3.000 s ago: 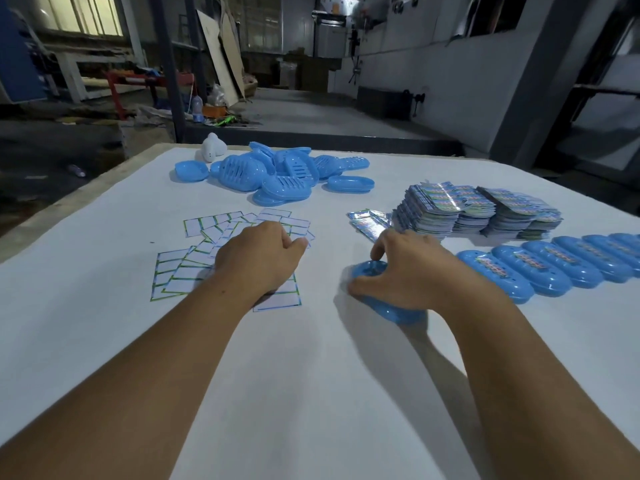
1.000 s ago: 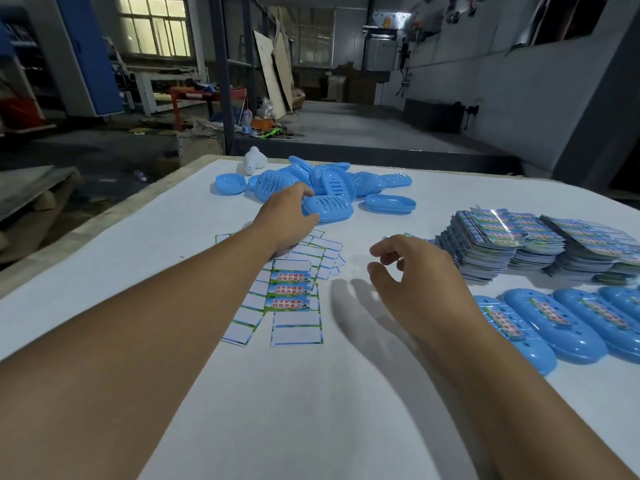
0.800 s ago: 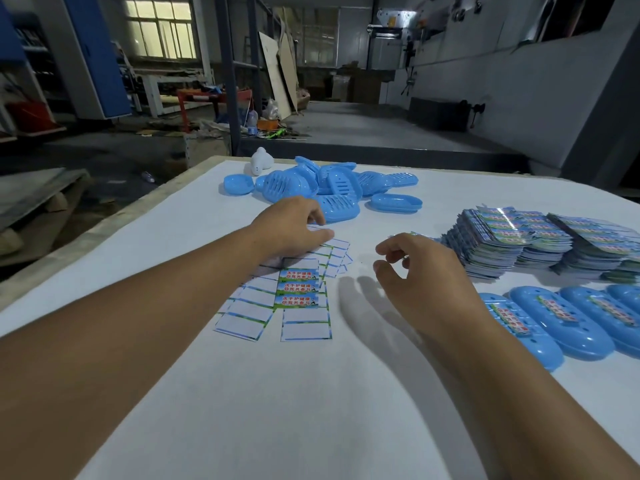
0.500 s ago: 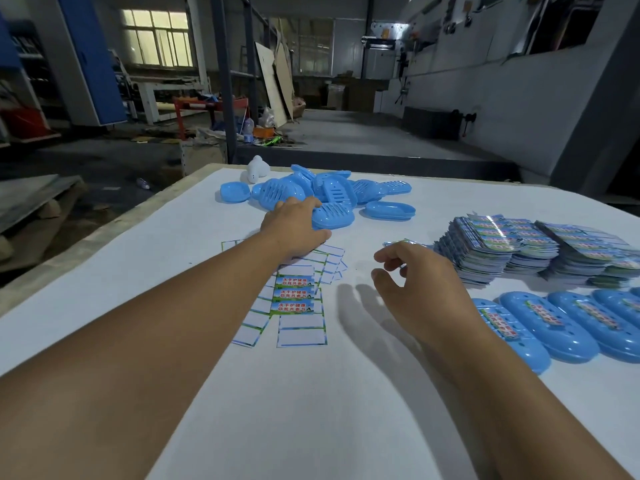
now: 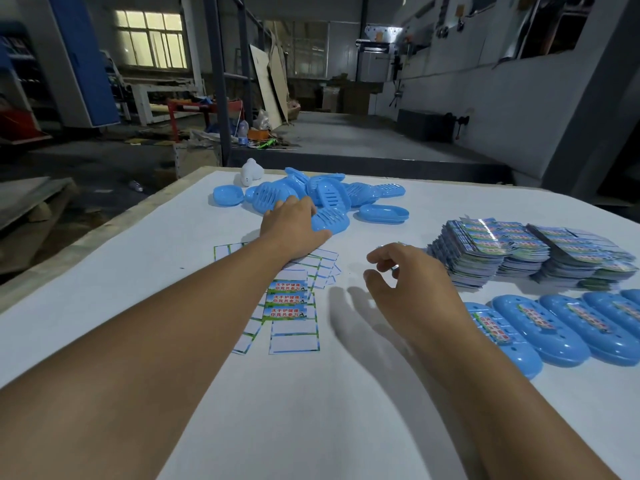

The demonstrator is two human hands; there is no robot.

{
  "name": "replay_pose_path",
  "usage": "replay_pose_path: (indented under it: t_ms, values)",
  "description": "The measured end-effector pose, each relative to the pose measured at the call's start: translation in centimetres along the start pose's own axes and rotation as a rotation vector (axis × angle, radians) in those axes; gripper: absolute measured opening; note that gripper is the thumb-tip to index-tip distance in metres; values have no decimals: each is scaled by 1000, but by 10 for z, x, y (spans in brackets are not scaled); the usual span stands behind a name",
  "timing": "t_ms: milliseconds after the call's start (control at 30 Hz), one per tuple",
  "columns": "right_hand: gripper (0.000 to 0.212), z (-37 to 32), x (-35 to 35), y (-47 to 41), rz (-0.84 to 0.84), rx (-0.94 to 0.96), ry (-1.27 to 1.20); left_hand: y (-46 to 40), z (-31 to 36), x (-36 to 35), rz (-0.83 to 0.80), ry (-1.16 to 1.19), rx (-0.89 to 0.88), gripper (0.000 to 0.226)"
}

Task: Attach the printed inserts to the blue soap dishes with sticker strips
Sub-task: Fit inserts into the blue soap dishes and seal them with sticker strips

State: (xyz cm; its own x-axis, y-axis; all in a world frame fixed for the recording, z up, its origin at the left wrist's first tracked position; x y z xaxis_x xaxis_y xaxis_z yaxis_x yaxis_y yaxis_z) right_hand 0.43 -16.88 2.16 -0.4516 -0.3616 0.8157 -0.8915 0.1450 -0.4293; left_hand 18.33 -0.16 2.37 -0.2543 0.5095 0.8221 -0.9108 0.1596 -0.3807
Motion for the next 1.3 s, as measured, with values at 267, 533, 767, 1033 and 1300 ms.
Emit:
replay_pose_path:
  t_ms: [267,533,767,1033,1300]
  values:
    - [21,6,0,-3,36,-10,-27,-8,8,-8,19,-62,0,54]
    - [20,8,6,-7,119,-44,-64,47,33,36,-80,272,-78,52]
    - [25,6,6,0,31,-34,-56,121,43,52,-260,390,-178,44]
    - [19,6,-6,5,-162,27,58,136,13,51,-269,353,18,38]
    - [21,7,-9,2,-166,32,66,137,-14,58,-263,204,227,73]
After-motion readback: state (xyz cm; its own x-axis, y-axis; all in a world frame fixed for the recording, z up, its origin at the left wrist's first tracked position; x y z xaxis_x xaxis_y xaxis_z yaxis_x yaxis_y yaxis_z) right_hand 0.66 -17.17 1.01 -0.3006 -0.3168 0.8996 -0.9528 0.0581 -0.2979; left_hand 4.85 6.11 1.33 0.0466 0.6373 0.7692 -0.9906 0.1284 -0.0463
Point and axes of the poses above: each hand's wrist, its own y-axis away from the middle knuckle, its own x-axis out of the back of the hand, z = x × y, the point moved 3 cm from there along -y, towards the middle knuckle, and after that the axes turned 12 degrees about y, right-handed, at the moved point
